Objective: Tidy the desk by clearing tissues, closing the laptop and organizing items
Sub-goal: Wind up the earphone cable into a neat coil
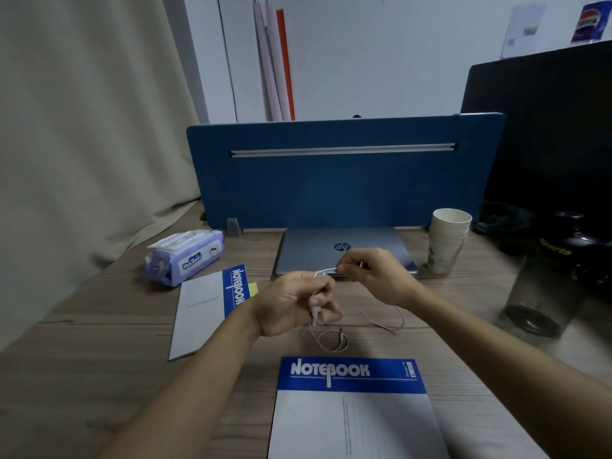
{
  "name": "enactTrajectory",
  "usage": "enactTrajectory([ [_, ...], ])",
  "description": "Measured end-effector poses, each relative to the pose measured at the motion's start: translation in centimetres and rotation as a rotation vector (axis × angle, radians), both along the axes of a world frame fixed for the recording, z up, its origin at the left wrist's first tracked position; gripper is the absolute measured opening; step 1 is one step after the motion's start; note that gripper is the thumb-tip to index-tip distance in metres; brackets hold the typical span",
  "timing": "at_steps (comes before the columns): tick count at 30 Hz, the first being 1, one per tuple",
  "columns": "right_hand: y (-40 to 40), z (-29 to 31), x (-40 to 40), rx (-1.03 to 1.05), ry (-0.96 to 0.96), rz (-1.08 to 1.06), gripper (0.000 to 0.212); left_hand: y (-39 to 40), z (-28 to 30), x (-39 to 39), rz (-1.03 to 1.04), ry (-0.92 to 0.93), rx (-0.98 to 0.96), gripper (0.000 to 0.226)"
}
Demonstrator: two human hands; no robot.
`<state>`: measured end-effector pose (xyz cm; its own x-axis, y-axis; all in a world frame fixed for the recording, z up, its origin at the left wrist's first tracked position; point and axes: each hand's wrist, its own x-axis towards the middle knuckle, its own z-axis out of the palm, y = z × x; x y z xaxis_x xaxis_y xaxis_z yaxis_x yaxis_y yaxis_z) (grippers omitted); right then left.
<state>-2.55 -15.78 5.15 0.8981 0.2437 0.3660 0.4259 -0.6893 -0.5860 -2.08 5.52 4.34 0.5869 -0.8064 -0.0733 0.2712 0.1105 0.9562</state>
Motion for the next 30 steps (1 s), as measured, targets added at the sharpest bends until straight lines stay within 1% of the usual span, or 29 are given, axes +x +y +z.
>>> enactTrajectory([
  [1, 0.0, -0.1, 0.0, -0.016, 0.022, 0.009, 0.015, 0.1, 0.0, 0.0, -0.002, 0.012, -0.055, 0.020],
  [2, 0.1, -0.2, -0.1, -0.031, 0.042, 0.021, 0.018, 0.1, 0.0, 0.0, -0.010, 0.020, -0.108, 0.018],
  [4, 0.2, -0.5, -0.3, -0.055, 0.062, 0.050, 0.027, 0.1, 0.1, 0.3, -0.027, 0.020, -0.219, 0.023],
  [6, 0.4, -0.8, -0.7, -0.086, 0.091, 0.085, 0.031, 0.0, 0.4, 0.5, 0.011, 0.029, -0.340, 0.029],
  [9, 1.1, -1.5, -1.0, -0.132, 0.165, 0.134, 0.023, 0.0, 0.5, 1.2, 0.151, 0.054, -0.487, 0.035],
  [12, 1.9, -2.1, -1.2, -0.204, 0.194, 0.158, 0.026, 0.0, 0.3, 1.9, 0.317, 0.070, -0.535, 0.037],
  [13, 2.2, -2.3, -1.3, -0.244, 0.198, 0.173, 0.026, 0.0, 0.1, 2.1, 0.374, 0.061, -0.516, 0.037],
  [15, 2.7, -2.5, -1.6, -0.331, 0.210, 0.213, 0.027, -0.1, -0.3, 2.4, 0.506, -0.008, -0.417, 0.035],
  [18, 3.5, -2.5, -2.1, -0.414, 0.230, 0.284, 0.026, -0.2, -0.9, 2.4, 0.653, -0.224, -0.143, 0.029],
  [21, 4.0, -1.6, -2.6, -0.414, 0.231, 0.338, 0.023, 0.0, -1.5, 2.1, 0.646, -0.468, 0.168, 0.026],
  [23, 4.1, -0.7, -2.8, -0.383, 0.250, 0.354, 0.019, 0.1, -2.0, 1.9, 0.596, -0.536, 0.293, 0.026],
  [24, 4.0, -0.3, -2.9, -0.370, 0.247, 0.356, 0.017, 0.1, -2.1, 1.8, 0.567, -0.530, 0.326, 0.028],
  [25, 3.9, 0.1, -2.8, -0.355, 0.234, 0.355, 0.015, 0.0, -2.2, 1.7, 0.535, -0.509, 0.350, 0.035],
  [27, 3.4, 0.7, -2.7, -0.296, 0.210, 0.335, 0.014, -0.1, -2.3, 1.4, 0.465, -0.452, 0.399, 0.058],
  [28, 3.1, 1.0, -2.6, -0.251, 0.205, 0.319, 0.016, -0.1, -2.3, 1.2, 0.431, -0.432, 0.435, 0.068],
  [30, 2.4, 1.6, -2.4, -0.146, 0.178, 0.282, 0.022, 0.0, -2.2, 1.0, 0.365, -0.458, 0.519, 0.079],
])
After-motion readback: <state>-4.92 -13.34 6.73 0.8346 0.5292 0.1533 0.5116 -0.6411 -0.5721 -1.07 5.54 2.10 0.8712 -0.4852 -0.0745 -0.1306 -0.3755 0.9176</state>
